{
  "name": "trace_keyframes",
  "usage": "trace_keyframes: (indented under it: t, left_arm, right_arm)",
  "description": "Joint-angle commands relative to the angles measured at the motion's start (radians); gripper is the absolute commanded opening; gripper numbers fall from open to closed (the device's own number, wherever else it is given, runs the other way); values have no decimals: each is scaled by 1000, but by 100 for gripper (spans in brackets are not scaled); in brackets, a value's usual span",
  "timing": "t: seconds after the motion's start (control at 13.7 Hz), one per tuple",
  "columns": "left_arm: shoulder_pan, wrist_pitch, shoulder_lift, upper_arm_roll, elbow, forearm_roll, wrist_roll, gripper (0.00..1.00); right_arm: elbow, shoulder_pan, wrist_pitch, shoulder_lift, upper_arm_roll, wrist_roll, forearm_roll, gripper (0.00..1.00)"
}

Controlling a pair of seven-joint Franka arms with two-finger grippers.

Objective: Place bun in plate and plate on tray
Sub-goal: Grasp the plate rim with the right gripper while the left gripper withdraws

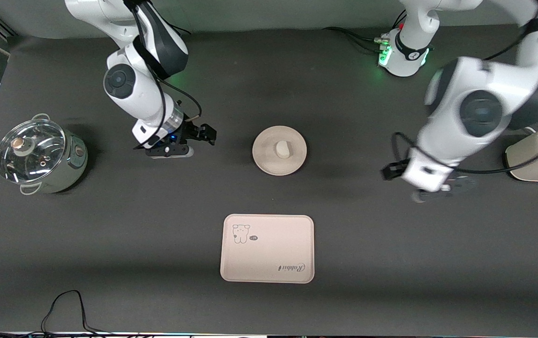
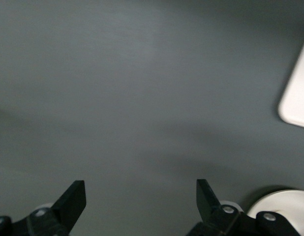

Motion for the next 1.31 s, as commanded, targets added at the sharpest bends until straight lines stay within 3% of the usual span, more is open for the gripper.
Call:
trace_keyframes:
  t: [0.0, 0.15, 0.22, 0.29, 0.58, 0.73, 0.87, 1.24]
  left_arm:
    - [9, -52, -72, 83, -39, 3, 125, 100]
    - [108, -85, -115, 39, -49, 43, 136, 100]
    - [198, -94, -126, -39, -50, 43, 145, 100]
    - [251, -94, -134, -80, -51, 41, 147, 100]
    - [265, -86, -137, -87, -48, 38, 148, 100]
    - [267, -82, -141, -87, -51, 35, 158, 100]
    - [270, -82, -155, -84, -46, 20, 248, 100]
    - [256, -105, -155, -81, -34, 20, 282, 100]
  right_arm:
    - [-48, 21, 130, 67, 22, 24, -12, 100]
    - [-75, 68, 246, 131, 30, 94, -15, 100]
    - [-75, 94, 297, 169, 39, 151, -44, 100]
    - [-75, 98, 343, 205, 45, 214, -127, 100]
    - [-20, 90, 396, 367, 80, 572, -580, 100]
    - [39, 91, 393, 446, 103, 697, -701, 100]
    - [80, 94, 391, 495, 106, 772, -784, 100]
    - [109, 125, 391, 539, 128, 837, -802, 100]
